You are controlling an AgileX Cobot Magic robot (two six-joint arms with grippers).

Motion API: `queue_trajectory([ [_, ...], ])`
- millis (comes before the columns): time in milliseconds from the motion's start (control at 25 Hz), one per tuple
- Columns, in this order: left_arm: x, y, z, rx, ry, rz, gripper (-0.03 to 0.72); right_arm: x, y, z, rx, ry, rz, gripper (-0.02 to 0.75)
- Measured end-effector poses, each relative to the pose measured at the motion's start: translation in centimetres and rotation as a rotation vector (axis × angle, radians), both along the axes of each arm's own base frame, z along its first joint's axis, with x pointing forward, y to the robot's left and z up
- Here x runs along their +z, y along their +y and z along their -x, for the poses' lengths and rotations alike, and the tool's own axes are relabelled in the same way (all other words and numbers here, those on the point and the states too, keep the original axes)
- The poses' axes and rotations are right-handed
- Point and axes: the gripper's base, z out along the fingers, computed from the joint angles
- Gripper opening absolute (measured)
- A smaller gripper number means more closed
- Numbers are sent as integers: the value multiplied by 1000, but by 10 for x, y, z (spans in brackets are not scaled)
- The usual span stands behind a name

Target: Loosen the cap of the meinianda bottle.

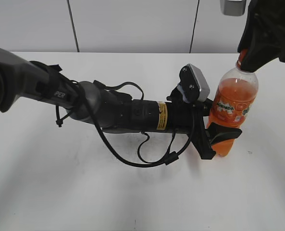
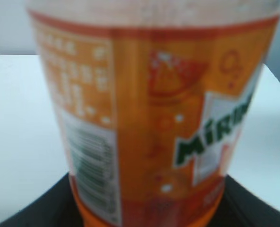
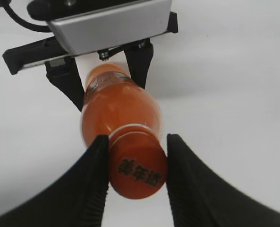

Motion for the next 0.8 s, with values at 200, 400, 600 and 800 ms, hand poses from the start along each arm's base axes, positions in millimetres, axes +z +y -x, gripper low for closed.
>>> queue_trajectory([
  [200,0,0,0,-1,0,1,400,0,1,0,-1,4,-11,272],
  [400,0,0,0,-2,0,1,400,0,1,0,0,4,-13,275],
  [600,-3,1,-1,13,6,-24,398,5,3,-1,-1,-19,-40,374],
  [800,-3,1,-1,12,6,-24,398,6,3,0,-5,-20,-49,416],
])
